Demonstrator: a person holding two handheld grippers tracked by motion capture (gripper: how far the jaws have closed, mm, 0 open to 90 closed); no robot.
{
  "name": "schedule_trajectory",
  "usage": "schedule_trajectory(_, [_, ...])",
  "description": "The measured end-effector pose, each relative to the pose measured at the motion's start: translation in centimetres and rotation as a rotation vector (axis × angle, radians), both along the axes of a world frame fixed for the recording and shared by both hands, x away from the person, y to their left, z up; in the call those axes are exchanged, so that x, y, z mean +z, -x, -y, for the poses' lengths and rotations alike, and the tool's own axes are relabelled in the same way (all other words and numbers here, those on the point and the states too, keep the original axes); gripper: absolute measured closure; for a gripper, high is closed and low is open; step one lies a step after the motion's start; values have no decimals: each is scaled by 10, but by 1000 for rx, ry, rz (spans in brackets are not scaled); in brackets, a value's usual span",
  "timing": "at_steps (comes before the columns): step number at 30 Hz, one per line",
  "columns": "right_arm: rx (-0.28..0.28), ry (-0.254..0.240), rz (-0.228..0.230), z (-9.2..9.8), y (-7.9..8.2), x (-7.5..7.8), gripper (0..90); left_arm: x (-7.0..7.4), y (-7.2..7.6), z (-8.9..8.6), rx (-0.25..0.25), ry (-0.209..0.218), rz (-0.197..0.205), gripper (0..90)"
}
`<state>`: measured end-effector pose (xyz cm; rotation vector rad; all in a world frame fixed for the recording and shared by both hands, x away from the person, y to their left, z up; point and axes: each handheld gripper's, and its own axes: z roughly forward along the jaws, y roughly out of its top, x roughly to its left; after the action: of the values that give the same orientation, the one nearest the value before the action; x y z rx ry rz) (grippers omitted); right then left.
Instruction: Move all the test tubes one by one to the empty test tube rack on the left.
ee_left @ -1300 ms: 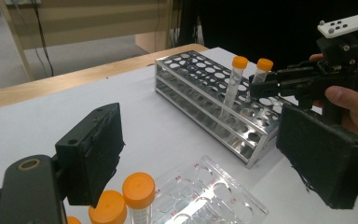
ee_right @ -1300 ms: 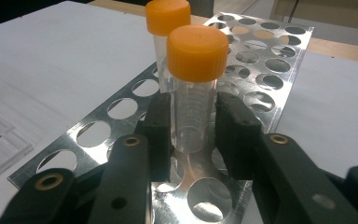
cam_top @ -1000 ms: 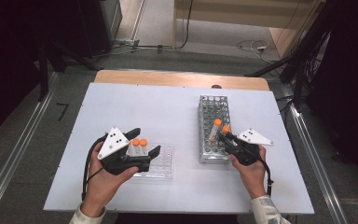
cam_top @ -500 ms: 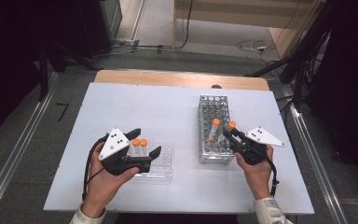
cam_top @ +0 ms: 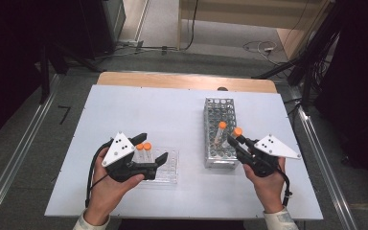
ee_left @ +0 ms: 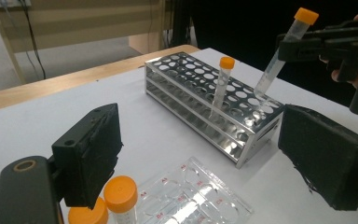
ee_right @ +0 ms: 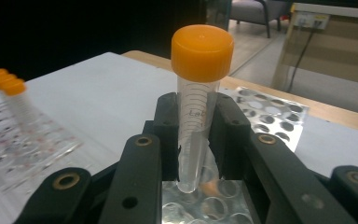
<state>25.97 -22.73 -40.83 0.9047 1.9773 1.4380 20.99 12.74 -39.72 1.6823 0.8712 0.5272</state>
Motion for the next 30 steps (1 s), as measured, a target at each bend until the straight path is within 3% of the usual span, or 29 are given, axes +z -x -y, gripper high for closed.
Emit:
schedule_trajectory(14, [203, 77, -25, -46, 38, -10, 715, -2, 8, 22, -84, 5, -4, 129])
schedule_trajectory(24, [247, 120, -79, -62, 40, -30, 715, -12, 9, 45, -145, -4, -20, 148])
schedule_trajectory(30, [251, 129, -99, -67, 41, -36, 715, -19, 9, 57, -171, -7, -27, 214])
